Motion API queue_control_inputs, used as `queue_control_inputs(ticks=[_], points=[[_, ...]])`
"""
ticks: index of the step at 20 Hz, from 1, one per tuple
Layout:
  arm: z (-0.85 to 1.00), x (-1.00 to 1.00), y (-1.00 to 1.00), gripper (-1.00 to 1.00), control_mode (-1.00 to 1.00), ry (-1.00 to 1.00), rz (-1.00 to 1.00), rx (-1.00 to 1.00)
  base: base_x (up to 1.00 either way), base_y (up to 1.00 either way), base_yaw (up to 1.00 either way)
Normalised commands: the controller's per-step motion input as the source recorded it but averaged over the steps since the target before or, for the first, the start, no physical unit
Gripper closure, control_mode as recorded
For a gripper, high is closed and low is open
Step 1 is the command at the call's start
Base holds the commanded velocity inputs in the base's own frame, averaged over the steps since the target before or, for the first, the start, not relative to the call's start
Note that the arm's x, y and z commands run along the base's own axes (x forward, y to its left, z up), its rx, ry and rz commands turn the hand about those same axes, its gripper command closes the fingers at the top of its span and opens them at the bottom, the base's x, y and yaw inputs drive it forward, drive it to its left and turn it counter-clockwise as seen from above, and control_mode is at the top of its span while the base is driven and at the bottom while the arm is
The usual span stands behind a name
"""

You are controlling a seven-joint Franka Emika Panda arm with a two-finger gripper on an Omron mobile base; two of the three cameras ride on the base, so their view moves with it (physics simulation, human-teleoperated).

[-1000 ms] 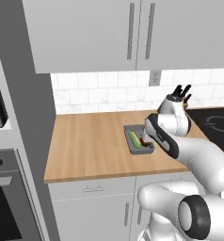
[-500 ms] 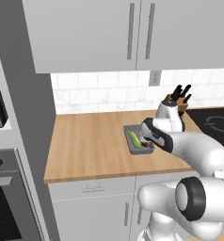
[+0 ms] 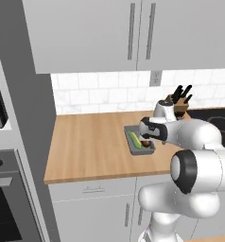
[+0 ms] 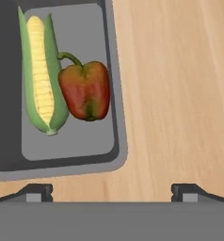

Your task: Take the meat container that has the chicken drumstick and place it on the second highest rack of the freezer. Then take the vegetable container that has the corn and bell pepper and place it on the highest rack of the freezer.

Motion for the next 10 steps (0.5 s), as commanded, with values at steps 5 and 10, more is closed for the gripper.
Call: queue_control_inputs(ticks=[5, 10], points=[[-0.38, 0.17, -0.10, -1.00, -1.00, 0.07, -0.03, 0.00, 0.00, 0.00, 0.00], [-0.51, 0.04, -0.07, -1.00, -1.00, 0.10, 0.00, 0.00, 0.00, 0.00, 0.00]])
